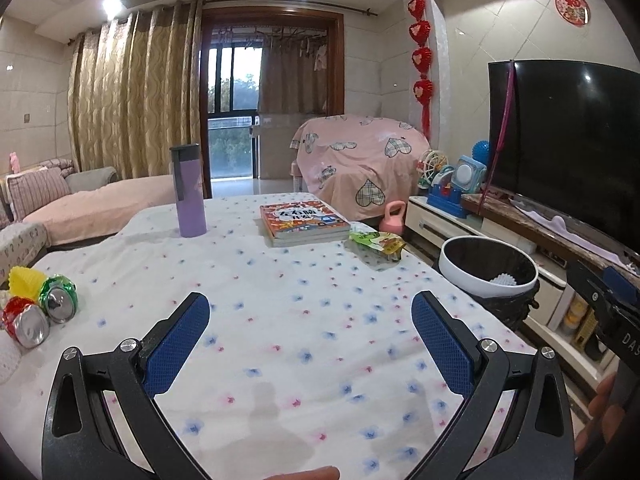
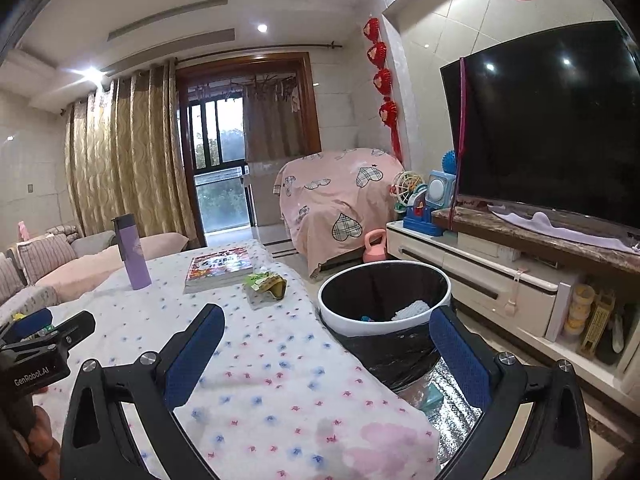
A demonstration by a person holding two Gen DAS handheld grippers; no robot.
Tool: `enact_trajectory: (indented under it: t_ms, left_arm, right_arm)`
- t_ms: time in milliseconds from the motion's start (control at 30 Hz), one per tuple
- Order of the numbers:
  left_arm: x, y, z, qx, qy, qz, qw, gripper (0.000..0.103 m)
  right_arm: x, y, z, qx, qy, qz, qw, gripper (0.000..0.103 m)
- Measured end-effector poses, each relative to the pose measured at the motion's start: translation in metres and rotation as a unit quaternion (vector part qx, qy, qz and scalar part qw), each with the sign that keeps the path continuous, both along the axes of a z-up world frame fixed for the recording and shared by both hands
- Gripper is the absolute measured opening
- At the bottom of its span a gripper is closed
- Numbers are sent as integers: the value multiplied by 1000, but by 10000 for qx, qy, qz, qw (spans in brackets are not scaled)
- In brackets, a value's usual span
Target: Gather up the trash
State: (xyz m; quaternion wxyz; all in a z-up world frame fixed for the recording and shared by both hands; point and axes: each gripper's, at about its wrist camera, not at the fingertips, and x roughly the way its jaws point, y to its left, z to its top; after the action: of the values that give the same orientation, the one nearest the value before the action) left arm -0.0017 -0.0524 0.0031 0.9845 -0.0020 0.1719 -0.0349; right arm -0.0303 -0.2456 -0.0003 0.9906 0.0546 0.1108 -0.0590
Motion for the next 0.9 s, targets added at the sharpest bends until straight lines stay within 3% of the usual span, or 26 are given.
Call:
enact_trajectory:
  t_ms: [900]
  left_arm:
    - [-1, -1, -2, 33, -26, -100, 9999, 103]
  right_arm:
    - [2, 0, -1, 33, 85, 45, 9999, 103]
